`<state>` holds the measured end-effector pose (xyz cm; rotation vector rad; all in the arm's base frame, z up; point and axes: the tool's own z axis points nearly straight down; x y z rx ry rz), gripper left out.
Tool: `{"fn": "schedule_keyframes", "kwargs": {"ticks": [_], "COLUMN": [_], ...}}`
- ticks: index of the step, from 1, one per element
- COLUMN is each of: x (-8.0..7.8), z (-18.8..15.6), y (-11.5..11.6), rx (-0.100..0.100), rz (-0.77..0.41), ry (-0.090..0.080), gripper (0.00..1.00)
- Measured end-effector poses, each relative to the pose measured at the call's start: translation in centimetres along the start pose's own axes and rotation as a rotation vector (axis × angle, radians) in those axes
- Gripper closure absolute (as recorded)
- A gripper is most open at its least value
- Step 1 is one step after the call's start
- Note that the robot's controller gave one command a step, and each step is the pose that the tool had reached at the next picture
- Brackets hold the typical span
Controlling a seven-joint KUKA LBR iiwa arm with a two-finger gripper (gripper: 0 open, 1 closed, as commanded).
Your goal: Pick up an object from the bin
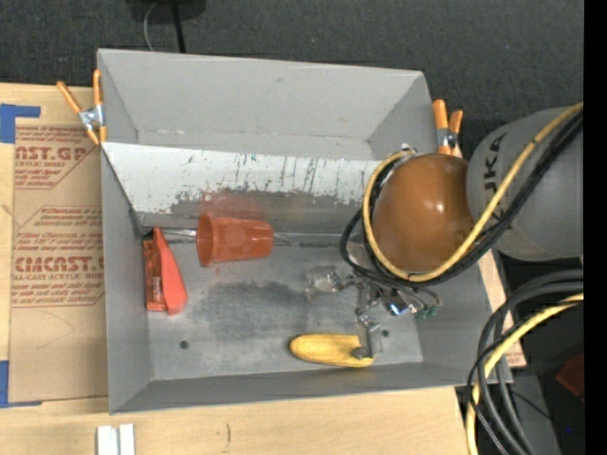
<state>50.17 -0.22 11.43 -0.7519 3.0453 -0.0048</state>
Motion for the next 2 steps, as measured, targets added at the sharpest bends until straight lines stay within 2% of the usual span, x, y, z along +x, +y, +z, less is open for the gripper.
{"fn": "schedule_keyframes", "kwargs": {"ticks": [1, 2], "x": [-1.5, 0.9], "z": [1.9, 4.5], "y": [2.5, 1.5], "rx": [-0.01, -0.002], "rz": [-0.279, -0.334], "ry": [-0.002, -0.001], "gripper": [0.0, 1.0]}}
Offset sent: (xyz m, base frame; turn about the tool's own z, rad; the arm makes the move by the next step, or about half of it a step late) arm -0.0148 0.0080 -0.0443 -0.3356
